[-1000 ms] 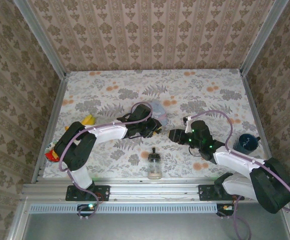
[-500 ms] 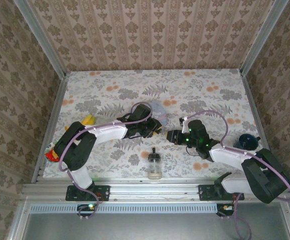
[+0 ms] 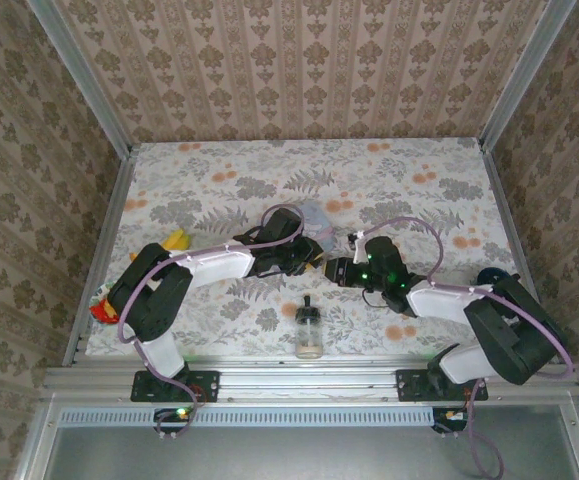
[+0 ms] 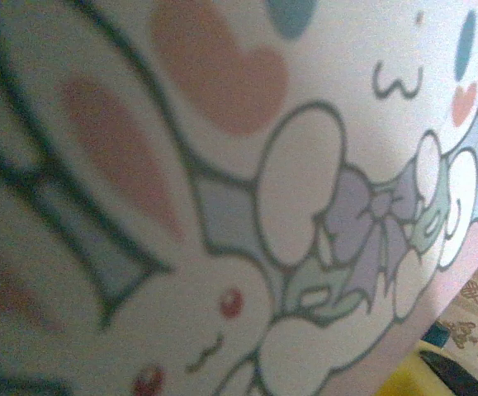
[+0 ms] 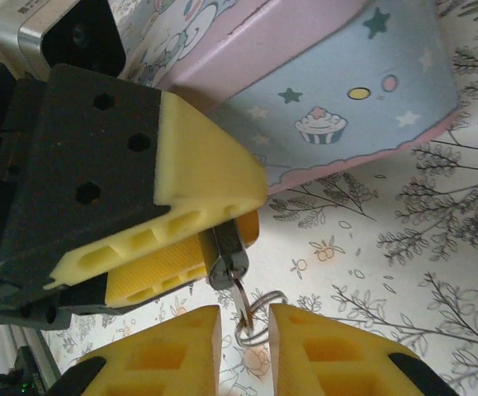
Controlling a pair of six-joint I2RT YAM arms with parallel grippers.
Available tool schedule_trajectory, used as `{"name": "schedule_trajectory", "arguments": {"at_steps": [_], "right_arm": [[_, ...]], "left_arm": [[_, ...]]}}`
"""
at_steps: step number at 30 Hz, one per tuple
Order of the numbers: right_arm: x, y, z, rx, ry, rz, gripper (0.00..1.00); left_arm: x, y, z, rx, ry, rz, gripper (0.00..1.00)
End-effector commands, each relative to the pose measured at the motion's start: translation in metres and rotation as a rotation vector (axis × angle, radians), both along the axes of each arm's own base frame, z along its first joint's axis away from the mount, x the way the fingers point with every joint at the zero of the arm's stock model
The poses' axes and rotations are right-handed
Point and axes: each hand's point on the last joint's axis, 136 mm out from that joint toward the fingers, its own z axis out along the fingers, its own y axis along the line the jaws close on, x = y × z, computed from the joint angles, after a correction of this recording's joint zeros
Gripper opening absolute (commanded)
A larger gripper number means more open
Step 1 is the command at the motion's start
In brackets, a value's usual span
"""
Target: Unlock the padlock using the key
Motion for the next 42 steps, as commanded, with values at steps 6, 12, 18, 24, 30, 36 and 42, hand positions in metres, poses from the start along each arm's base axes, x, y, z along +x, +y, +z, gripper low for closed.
{"name": "schedule_trajectory", "arguments": {"at_steps": [6,12,18,24,30,36,42], "right_arm": [[0.009,0.02,0.009,0.041,-0.023,0.037,0.12],[0.014,0.025,0.007,0.047,-0.024,0.039,0.0],[0.023,0.029,0.012,0.038,-0.051,0.044,0.0],[0.028,0.039,0.023,0.084,-0.084,0.076,0.0],[0.033,0.038,0.017,0.079,-0.068,0.055,0.0],[0.039,0.024,0.001,-0.017,-0.039,-0.015,0.0],[0.041,0.038,0.009,0.048,-0.038,0.031,0.0]], "left_arm": [[-0.005,-0.015,0.019,-0.073,-0.012,-0.042,0.15],[-0.01,-0.018,0.018,-0.07,-0.007,-0.058,0.15],[-0.015,-0.022,0.02,-0.07,-0.009,-0.079,0.15],[-0.023,-0.035,0.022,-0.081,-0.001,-0.12,0.15],[-0.025,-0.038,0.024,-0.089,-0.004,-0.126,0.15],[-0.028,-0.041,0.025,-0.096,-0.005,-0.135,0.15],[-0.027,-0.043,0.026,-0.102,-0.007,-0.138,0.15]]}}
